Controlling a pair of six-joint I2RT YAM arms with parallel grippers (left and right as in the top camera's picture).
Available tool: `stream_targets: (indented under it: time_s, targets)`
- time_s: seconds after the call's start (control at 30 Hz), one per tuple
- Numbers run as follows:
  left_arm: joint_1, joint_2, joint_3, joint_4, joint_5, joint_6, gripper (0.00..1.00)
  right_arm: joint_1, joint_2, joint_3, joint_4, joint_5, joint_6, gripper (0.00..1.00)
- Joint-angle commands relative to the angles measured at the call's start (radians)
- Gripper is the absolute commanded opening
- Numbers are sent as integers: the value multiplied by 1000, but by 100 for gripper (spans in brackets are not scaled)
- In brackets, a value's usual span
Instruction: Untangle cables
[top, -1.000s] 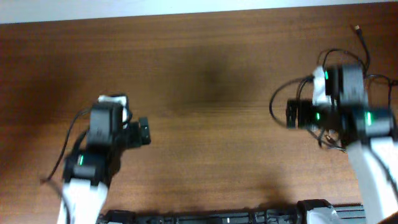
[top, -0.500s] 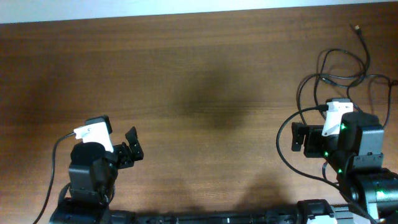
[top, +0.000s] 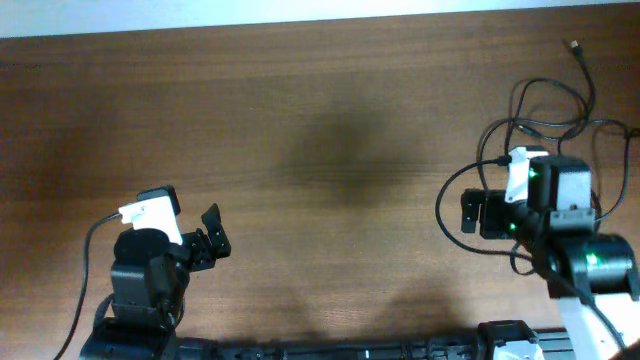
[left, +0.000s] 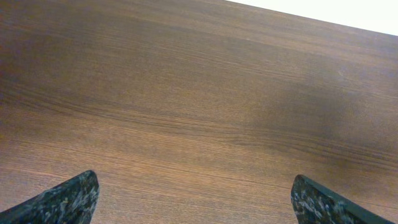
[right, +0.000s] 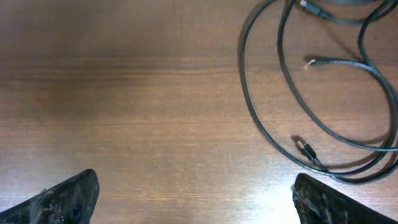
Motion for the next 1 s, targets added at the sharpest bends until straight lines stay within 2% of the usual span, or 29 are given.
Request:
stream_targets:
  time_s: [0.0,0.2,0.43,0.57,0.73,0.97]
  targets:
    - [2,-3,-9,-2,-11,-11,99,-2,14,-11,3,9,7,99]
    - [2,-3,-9,-2,-11,-11,99,-2,-81,-12,6,36,-1,99]
    - [2,-3,-9,-2,-11,-11,99,-2,-334,-20,22,43,-1,99]
    - [2,-3,-9,-2,-11,-11,99,-2,-473,-55,101,47,0,99]
    - [2,-3,-9,-2,-11,-11,99,-2,-631,-224,390,6,0,99]
    - [2,-3,-9,-2,-11,-11,99,8,-758,-523,820,5,0,99]
